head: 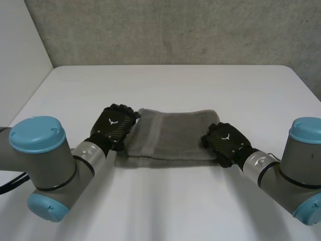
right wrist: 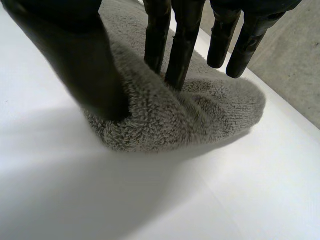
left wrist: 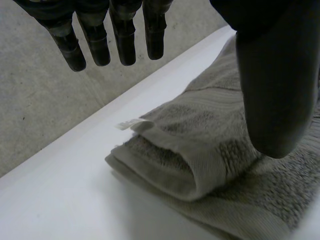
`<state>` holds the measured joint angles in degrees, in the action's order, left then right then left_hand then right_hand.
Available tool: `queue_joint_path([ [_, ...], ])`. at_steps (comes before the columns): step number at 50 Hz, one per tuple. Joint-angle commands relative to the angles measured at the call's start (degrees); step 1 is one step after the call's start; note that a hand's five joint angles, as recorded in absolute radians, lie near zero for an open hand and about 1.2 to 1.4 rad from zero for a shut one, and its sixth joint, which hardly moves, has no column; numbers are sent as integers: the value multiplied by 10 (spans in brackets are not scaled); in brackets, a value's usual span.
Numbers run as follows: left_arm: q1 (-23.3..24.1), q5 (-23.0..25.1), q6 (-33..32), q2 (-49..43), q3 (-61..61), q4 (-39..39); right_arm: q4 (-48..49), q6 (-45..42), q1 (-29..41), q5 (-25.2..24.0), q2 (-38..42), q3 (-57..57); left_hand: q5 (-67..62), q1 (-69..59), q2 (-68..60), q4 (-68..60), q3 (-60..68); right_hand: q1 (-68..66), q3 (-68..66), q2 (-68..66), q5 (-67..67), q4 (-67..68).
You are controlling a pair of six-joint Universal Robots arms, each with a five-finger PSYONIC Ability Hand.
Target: Fold the towel.
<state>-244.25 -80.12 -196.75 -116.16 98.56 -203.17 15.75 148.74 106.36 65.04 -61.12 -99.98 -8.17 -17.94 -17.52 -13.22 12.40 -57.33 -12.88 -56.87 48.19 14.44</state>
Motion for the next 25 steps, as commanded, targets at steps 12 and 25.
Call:
queue_joint_path([
  [12, -21, -5, 4, 62, 37, 10, -21, -111, -41, -49, -73, 0, 0, -2, -6, 32, -24, -227, 29, -231, 218, -44],
  [25, -71, -10, 69, 126, 39, 23, -120, -138, 149, -73, 34, 226, 4, 2, -3, 32, -24, -227, 29, -231, 218, -44],
])
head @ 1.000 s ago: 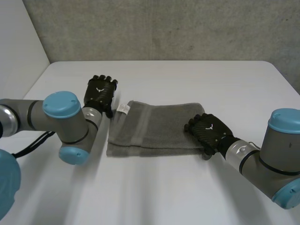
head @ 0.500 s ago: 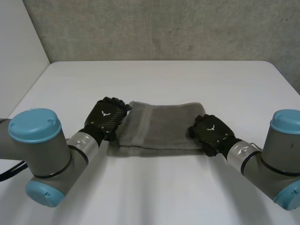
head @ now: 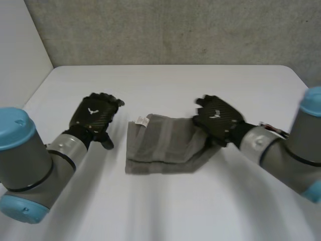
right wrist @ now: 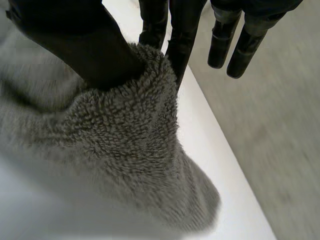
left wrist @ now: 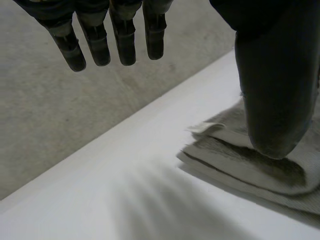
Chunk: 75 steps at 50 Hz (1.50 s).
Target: Fold the towel.
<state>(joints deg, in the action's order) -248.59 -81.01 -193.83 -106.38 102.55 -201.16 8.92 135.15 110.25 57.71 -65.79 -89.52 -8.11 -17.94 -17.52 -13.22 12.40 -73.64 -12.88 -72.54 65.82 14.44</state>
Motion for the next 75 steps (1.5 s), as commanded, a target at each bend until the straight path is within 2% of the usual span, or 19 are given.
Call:
queue_joint_path([
  [1, -36, -1, 46, 35, -1, 3, -51, -2, 110, 0, 80, 122, 3, 2, -3, 32, -24, -64, 29, -75, 42, -44],
  [9, -67, -1, 56, 45, 0, 3, -97, -43, 210, 8, 200, 271, 3, 2, -3, 32, -24, -64, 29, -75, 42, -44],
  [22, -96, -1, 62, 38, 2, 2, -96, -37, 265, 47, 316, 397, 3, 2, -3, 32, -24, -64, 29, -75, 42, -44],
  [23, -96, -1, 65, 38, 2, 2, -96, -32, 268, 47, 319, 397, 3, 2, -3, 32, -24, 37, 29, 26, -59, -44],
  [24, -95, -1, 68, 38, 2, 2, -96, -32, 268, 47, 319, 397, 3, 2, -3, 32, -24, 38, 29, 27, -60, -44],
  [25, -95, -1, 68, 38, 2, 2, -98, -28, 269, 47, 319, 393, 3, 2, -3, 32, -24, 167, 29, 156, -188, -44],
  [26, -95, -1, 71, 38, 1, 2, -98, -28, 269, 47, 319, 393, 3, 2, -3, 32, -24, 168, 29, 157, -190, -44],
  [28, -94, 0, 73, 39, 0, 2, -98, -10, 269, 46, 312, 375, 3, 2, -3, 32, -24, 380, 29, 369, -402, -44],
  [29, -92, 0, 75, 40, -2, 1, -98, -10, 269, 46, 312, 375, 3, 2, -3, 32, -24, 382, 29, 371, -403, -44],
  [30, -92, 0, 75, 40, -2, 1, -98, 5, 266, 46, 304, 363, 3, 2, -3, 32, -24, 551, 29, 540, -573, -44],
  [31, -90, 0, 75, 40, -5, 1, -98, 30, 263, 48, 282, 349, 5, 3, -1, 32, -24, 636, 29, 625, -658, -44],
  [34, -88, 0, 75, 41, -13, 0, -95, 104, 250, 57, 202, 303, 5, 3, -1, 32, -24, 636, 29, 625, -658, -44],
  [37, -82, 0, 77, 38, -30, 0, -93, 148, 238, 67, 166, 275, 10, 8, 4, 32, -24, 636, 29, 625, -658, -44],
  [39, -74, 0, 80, 38, -37, 0, -87, 233, 213, 92, 106, 226, 10, 8, 4, 32, -24, 636, 29, 625, -658, -44],
  [45, -38, 2, 110, 25, -77, 2, -86, 353, 171, 149, 18, 150, 10, 8, 4, 32, -24, 636, 29, 625, -658, -44],
  [50, -12, 6, 139, -11, -106, 5, -88, 418, 115, 172, 2, 110, 10, 8, 4, 32, -24, 636, 29, 625, -658, -44],
  [58, 47, 6, 143, -72, -148, 27, -89, 485, 68, 162, 11, 80, 8, 7, 2, 32, -24, 636, 29, 625, -658, -44],
  [71, 127, 5, 148, -142, -207, 53, -70, 492, 18, 167, 20, 18, 7, 5, 1, 32, -24, 636, 29, 625, -658, -44],
  [75, 141, 4, 148, -154, -207, 53, -19, 496, 26, 173, 67, 8, 7, 5, 1, 32, -24, 636, 29, 625, -658, -44],
])
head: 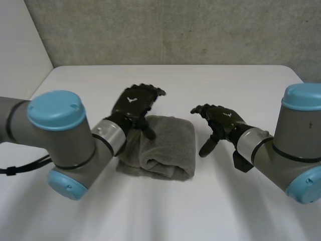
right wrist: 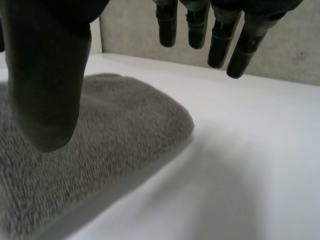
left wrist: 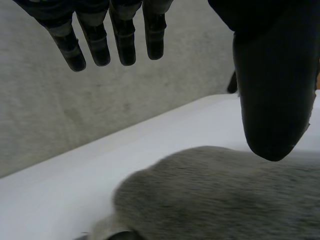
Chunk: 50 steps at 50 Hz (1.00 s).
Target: Fold the towel.
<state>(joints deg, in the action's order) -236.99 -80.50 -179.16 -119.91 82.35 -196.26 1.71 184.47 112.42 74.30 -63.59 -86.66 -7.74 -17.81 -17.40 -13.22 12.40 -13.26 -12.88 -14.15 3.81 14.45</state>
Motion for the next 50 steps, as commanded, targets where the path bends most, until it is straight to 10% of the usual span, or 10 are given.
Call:
queue_joint_path([
  [1, 25, -1, 1, -19, -5, 4, 64, 10, 4, 8, 63, -15, 3, 4, 0, 32, -24, 33, 29, 41, -38, -44],
  [50, -117, 3, -83, -58, 75, 32, 36, 92, 124, 54, 247, 231, 5, 5, 1, 32, -24, 33, 29, 41, -38, -44],
])
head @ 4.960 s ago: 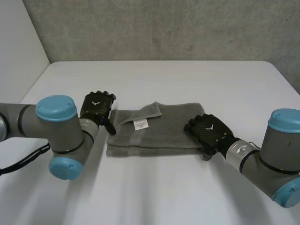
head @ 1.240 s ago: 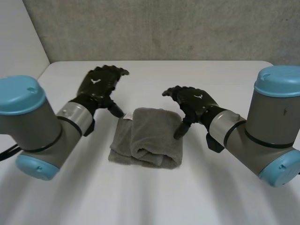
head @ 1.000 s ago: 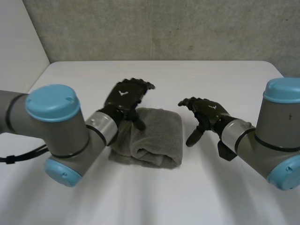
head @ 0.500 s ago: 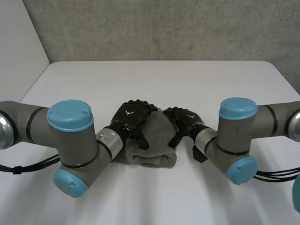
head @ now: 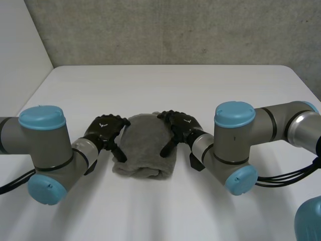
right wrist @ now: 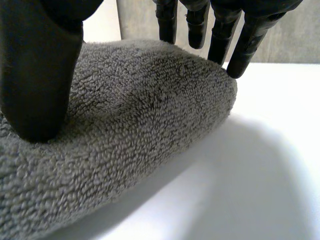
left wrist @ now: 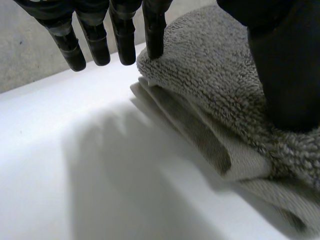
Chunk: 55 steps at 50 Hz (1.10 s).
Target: Fold the towel.
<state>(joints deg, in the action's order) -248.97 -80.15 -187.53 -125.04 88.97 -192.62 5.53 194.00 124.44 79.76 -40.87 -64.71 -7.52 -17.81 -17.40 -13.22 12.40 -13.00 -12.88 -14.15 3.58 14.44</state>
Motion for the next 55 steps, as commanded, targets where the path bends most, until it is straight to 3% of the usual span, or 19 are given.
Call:
queue_joint_path([
  [1, 2, -1, 0, -11, 9, -5, -3, -4, 4, 0, 20, 12, 4, 7, 3, 32, -24, 30, 29, 41, -36, -44],
  [12, 0, 0, 0, -6, 1, -3, -39, -41, 6, 0, 8, 32, 4, 7, 3, 32, -24, 30, 29, 41, -36, -44],
  [20, -6, -4, 4, 61, 3, 7, -91, -63, -3, -2, -73, 13, 38, 41, 37, 32, -24, 30, 29, 41, -36, -44],
  [26, -6, -12, 15, 148, 9, 15, -103, -155, -23, 0, -182, -49, 63, 66, 62, 32, -24, 30, 29, 41, -36, -44],
  [28, -8, -29, 37, 186, -1, 13, -101, -200, -62, -2, -240, -76, 63, 66, 62, 32, -24, 30, 29, 41, -36, -44],
  [35, -11, -75, 87, 247, -48, 27, -99, -223, -112, -2, -349, -103, 63, 66, 62, 32, -24, 30, 29, 41, -36, -44],
  [38, -6, -112, 111, 276, -80, 73, -98, -223, -153, 12, -416, -121, 63, 66, 62, 32, -24, 30, 29, 41, -36, -44],
  [46, 4, -122, 118, 297, -110, 165, -114, -219, -170, 27, -437, -135, 63, 66, 62, 32, -24, 30, 29, 41, -36, -44],
  [55, 10, -120, 129, 295, -106, 203, -138, -195, -197, 25, -433, -140, 63, 66, 62, 32, -24, 30, 29, 41, -36, -44],
])
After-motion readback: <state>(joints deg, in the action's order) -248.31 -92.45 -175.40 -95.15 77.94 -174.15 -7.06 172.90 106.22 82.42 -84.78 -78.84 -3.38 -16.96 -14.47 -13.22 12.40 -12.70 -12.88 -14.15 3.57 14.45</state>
